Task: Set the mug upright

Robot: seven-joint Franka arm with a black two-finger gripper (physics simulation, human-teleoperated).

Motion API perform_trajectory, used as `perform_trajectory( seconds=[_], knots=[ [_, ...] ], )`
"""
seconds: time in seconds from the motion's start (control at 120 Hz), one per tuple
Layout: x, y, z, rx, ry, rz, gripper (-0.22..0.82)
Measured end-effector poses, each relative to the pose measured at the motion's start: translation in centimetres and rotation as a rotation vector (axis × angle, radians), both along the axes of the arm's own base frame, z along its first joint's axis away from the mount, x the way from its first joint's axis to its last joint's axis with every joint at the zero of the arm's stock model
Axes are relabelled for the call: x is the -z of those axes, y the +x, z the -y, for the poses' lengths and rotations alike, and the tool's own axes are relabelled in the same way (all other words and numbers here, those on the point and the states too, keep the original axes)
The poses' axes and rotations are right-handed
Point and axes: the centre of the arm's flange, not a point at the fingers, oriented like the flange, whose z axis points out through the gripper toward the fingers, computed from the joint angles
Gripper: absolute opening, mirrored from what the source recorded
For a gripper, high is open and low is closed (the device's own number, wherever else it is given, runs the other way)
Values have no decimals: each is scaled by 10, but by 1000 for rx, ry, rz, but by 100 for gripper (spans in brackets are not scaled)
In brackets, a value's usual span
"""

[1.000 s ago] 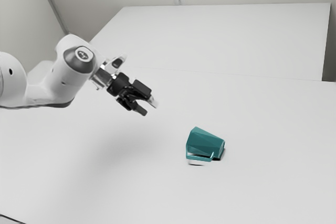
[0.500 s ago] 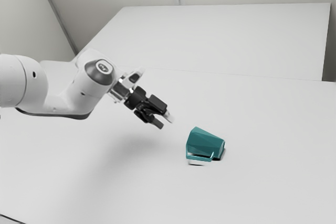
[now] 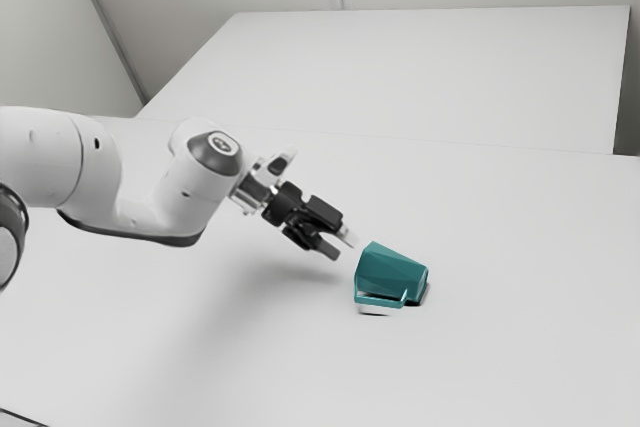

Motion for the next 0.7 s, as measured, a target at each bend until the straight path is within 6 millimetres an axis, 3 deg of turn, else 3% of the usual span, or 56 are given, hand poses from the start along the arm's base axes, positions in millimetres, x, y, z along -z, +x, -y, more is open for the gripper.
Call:
perform_trajectory(
  seconds=[0.7],
  knots=[
    [29, 2, 40, 68, -16, 23, 58]
  ],
)
